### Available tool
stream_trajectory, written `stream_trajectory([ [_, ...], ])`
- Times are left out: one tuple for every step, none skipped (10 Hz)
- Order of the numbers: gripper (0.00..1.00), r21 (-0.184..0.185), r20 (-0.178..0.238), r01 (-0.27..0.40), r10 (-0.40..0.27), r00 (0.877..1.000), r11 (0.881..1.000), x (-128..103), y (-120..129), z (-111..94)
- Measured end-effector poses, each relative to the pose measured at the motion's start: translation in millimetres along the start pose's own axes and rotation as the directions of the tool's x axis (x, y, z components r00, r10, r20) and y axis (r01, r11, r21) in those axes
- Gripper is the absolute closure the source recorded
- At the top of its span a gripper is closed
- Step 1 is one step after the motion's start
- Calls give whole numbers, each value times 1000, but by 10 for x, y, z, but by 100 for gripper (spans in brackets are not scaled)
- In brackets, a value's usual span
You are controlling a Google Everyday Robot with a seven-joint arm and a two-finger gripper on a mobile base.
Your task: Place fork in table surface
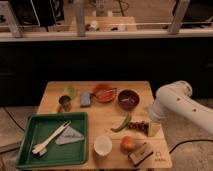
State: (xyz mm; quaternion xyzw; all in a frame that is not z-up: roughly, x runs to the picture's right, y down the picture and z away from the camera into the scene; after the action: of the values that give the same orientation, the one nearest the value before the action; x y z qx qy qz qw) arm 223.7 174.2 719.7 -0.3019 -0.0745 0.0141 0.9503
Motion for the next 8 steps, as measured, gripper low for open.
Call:
stream_trajectory([
  [20,-1,9,-6,6,1000,1000,22,-3,-15],
  [20,5,22,-7,7,1000,1000,74,-24,-60],
  [20,17,30,9,-9,1000,1000,110,-73,-127],
  [20,33,37,34,-35,999,999,73,-143,-197],
  [20,51,41,62,-65,997,997,-7,-242,-274],
  [20,67,47,92,-95,994,994,-141,-351,-346],
  [20,80,55,132,-136,989,988,-351,-473,-383],
  [20,88,59,151,-156,986,985,-461,-533,-394],
])
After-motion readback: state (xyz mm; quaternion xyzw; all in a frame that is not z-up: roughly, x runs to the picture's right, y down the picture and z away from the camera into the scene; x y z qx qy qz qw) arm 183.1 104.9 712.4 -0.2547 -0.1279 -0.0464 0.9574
